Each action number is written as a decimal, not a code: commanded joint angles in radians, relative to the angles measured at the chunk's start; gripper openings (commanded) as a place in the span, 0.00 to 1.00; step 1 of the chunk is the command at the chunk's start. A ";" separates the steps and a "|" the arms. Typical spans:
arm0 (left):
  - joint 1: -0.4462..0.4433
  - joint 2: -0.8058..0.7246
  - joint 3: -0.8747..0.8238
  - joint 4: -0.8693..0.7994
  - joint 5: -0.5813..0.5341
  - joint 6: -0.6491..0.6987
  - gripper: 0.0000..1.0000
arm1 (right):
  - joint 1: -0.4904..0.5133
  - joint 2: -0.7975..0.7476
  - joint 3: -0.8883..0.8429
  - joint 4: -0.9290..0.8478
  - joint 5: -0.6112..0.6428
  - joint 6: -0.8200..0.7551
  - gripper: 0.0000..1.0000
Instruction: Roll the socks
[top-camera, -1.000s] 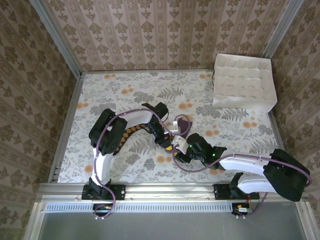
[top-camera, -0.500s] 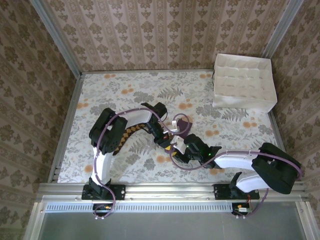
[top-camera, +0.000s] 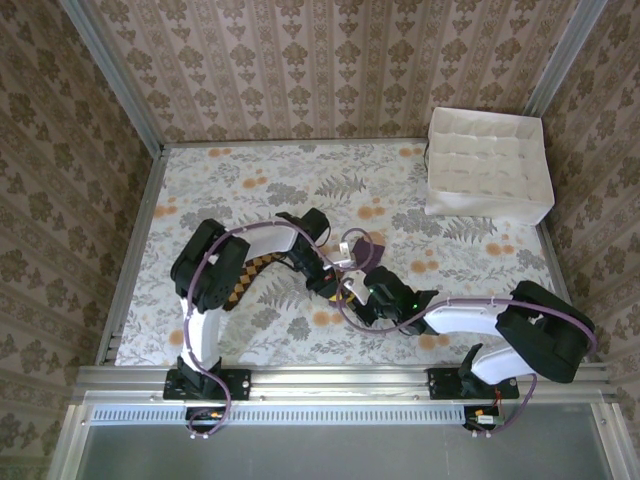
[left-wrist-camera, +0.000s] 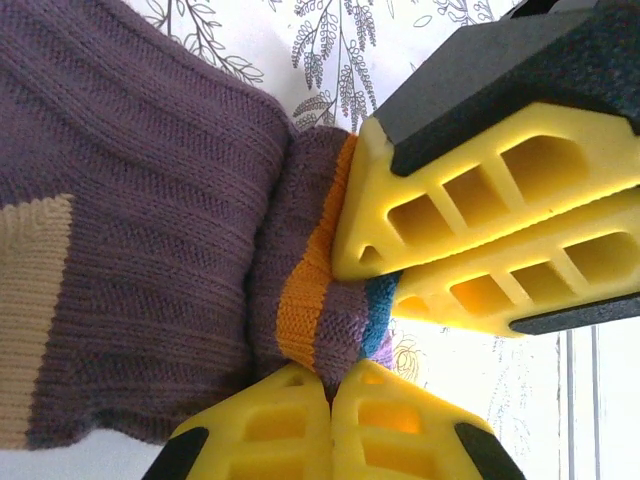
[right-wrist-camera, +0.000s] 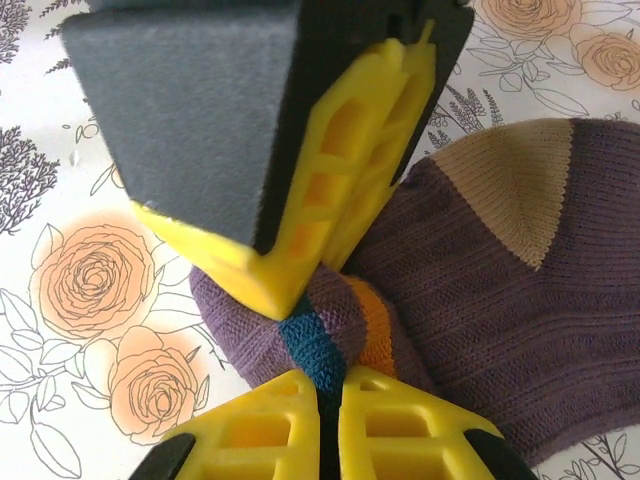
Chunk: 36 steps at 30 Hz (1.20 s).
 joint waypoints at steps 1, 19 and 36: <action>-0.007 -0.039 -0.066 0.080 -0.045 -0.038 0.07 | -0.001 0.058 0.053 -0.159 -0.037 0.069 0.00; 0.055 -0.579 -0.543 0.732 -0.248 0.072 0.32 | -0.166 0.292 0.275 -0.440 -0.467 0.233 0.00; -0.137 -0.552 -0.704 0.948 -0.538 0.487 0.46 | -0.278 0.370 0.294 -0.515 -0.508 0.331 0.00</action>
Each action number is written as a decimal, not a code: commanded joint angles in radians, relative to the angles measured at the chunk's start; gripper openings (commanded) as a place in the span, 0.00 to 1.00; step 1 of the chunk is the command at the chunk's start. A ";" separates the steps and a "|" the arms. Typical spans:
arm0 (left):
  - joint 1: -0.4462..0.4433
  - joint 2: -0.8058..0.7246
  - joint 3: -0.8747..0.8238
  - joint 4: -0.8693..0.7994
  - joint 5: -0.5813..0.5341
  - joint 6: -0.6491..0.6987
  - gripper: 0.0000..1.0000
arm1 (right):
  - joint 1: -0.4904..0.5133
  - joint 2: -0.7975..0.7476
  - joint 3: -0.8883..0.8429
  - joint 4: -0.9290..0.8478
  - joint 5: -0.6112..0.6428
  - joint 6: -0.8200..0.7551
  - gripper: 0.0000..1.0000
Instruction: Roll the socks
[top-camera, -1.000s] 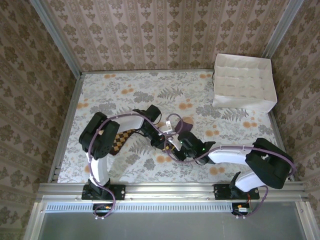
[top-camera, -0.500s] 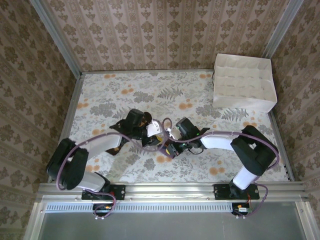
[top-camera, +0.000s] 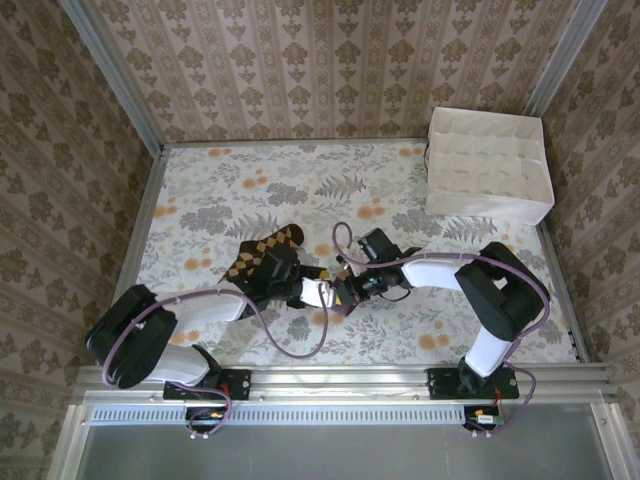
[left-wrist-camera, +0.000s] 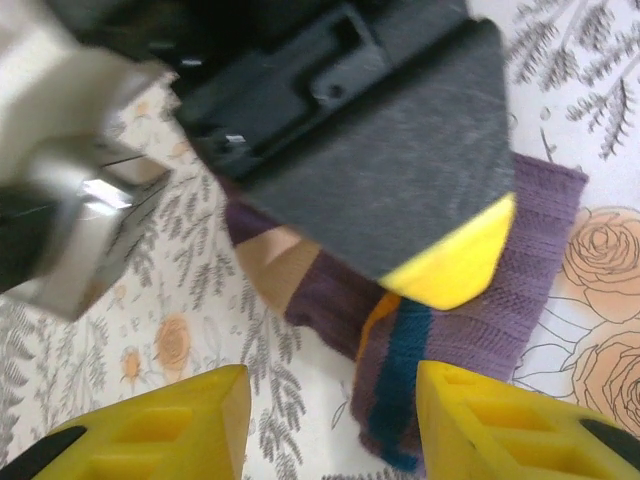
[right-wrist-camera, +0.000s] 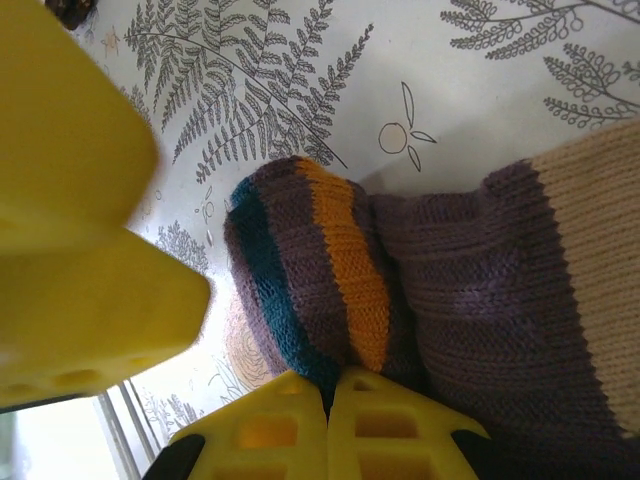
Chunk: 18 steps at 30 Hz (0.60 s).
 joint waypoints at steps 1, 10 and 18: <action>-0.027 0.051 0.006 0.036 -0.045 0.079 0.46 | -0.034 0.071 -0.038 -0.185 0.124 0.027 0.00; -0.051 0.054 -0.021 0.029 -0.058 0.064 0.46 | -0.061 0.105 -0.029 -0.205 0.107 0.041 0.00; -0.052 -0.048 -0.066 -0.005 -0.019 -0.020 0.42 | -0.080 0.133 -0.013 -0.234 0.113 0.049 0.00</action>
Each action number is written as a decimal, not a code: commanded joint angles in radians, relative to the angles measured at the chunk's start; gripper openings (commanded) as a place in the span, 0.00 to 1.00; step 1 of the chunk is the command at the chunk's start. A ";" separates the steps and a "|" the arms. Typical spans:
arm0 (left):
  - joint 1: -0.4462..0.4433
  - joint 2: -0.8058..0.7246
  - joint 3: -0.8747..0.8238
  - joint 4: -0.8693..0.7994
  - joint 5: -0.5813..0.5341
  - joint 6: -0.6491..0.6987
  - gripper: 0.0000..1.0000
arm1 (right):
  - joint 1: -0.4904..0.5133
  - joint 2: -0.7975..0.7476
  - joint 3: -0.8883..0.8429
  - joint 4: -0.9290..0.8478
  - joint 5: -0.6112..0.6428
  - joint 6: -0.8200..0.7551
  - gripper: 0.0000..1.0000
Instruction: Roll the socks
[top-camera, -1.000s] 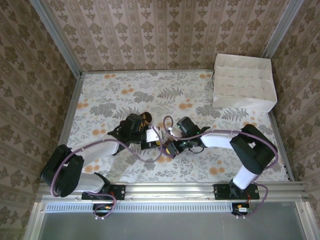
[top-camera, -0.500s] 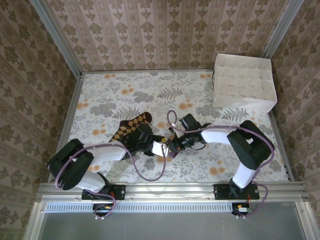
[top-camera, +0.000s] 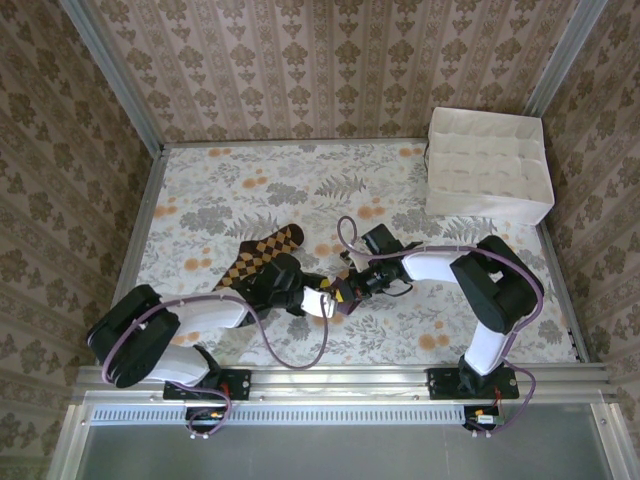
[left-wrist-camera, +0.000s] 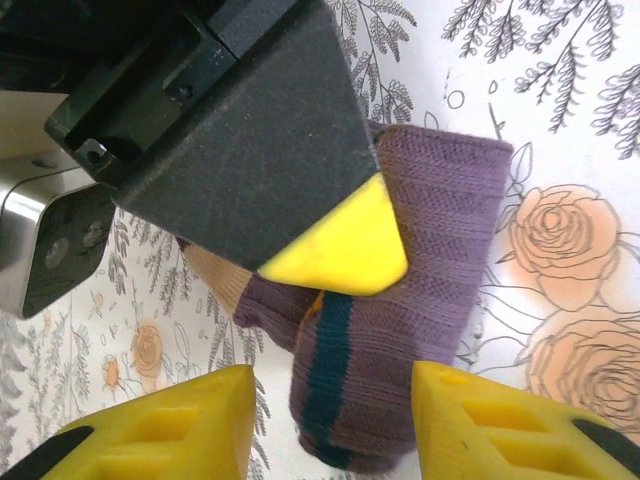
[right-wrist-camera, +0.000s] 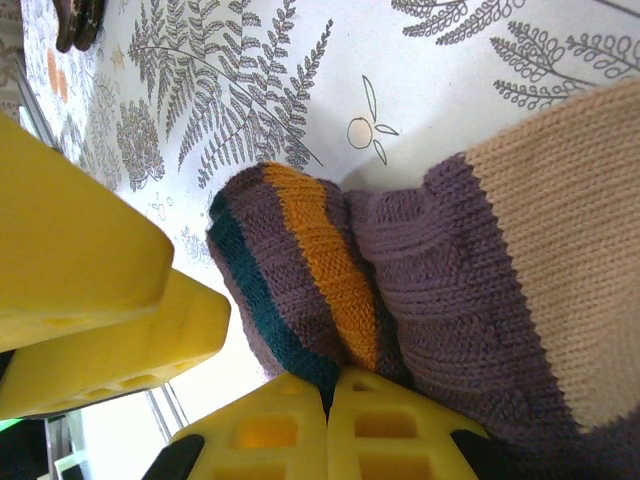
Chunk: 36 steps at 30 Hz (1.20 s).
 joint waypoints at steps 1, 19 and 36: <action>-0.011 -0.025 -0.007 -0.054 0.042 -0.039 0.42 | -0.029 0.084 -0.045 -0.184 0.204 0.019 0.00; -0.038 0.182 0.102 -0.119 0.026 0.064 0.38 | -0.063 0.109 -0.028 -0.212 0.138 0.010 0.00; -0.173 0.291 0.116 -0.119 -0.167 0.072 0.00 | -0.133 -0.135 0.100 -0.479 0.176 -0.035 0.45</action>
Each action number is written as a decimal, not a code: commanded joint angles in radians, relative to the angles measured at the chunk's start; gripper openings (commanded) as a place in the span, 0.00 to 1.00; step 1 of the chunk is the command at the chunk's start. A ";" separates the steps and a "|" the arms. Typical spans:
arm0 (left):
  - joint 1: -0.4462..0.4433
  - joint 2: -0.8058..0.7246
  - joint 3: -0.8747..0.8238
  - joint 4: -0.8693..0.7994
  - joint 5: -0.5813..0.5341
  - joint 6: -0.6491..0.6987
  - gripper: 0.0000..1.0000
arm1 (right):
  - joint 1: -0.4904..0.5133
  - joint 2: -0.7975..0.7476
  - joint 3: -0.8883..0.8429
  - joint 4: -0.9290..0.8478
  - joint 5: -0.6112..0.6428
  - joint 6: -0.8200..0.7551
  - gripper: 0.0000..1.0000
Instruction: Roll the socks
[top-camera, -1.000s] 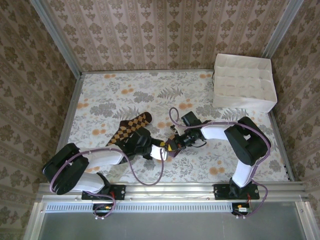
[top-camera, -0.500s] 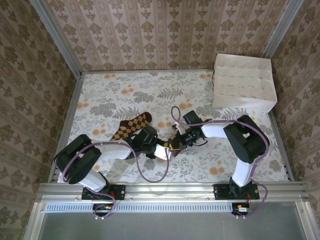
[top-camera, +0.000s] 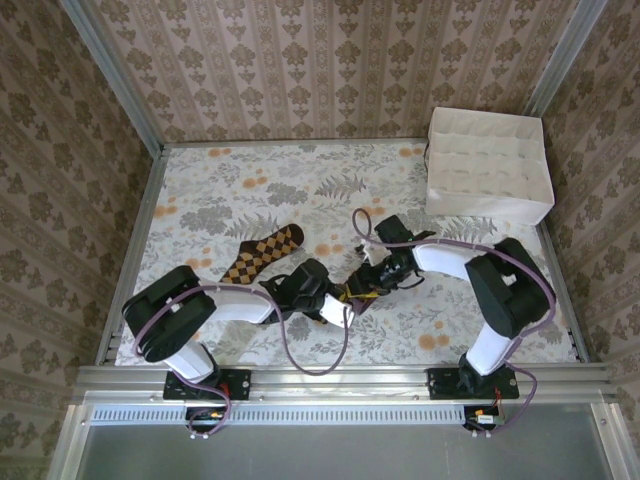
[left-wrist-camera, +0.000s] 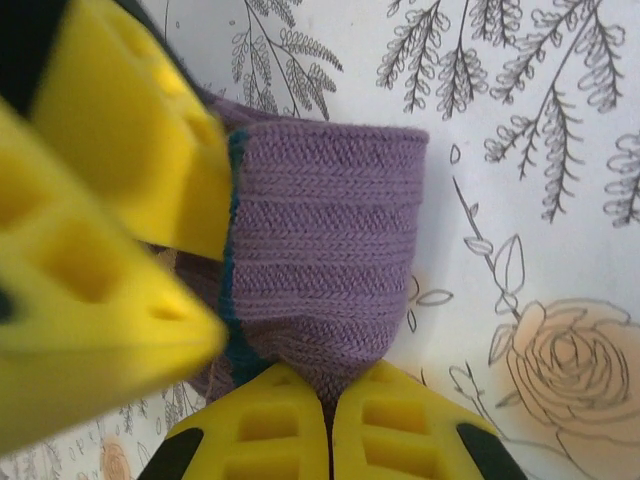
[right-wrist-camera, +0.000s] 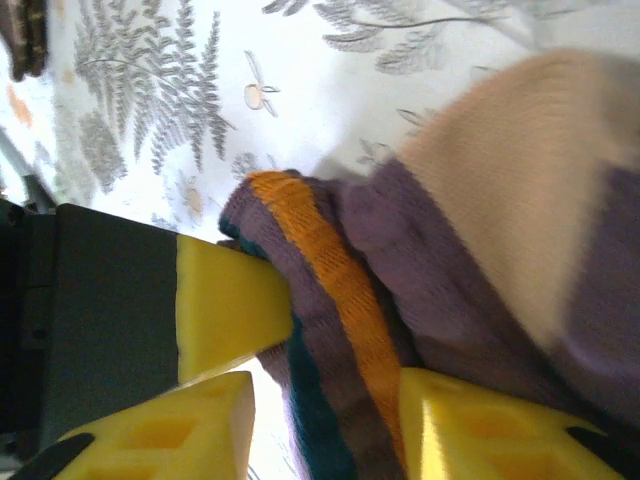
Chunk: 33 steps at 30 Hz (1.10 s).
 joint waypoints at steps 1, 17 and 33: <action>-0.032 0.065 0.001 -0.163 -0.056 -0.022 0.00 | -0.043 -0.052 0.051 -0.214 0.129 -0.033 0.45; -0.081 -0.023 0.004 -0.352 -0.183 -0.140 0.00 | -0.078 0.174 0.185 -0.172 0.322 0.009 0.23; -0.021 -0.001 0.258 -0.857 0.109 -0.340 0.00 | -0.015 0.407 0.609 -0.320 0.241 -0.215 0.28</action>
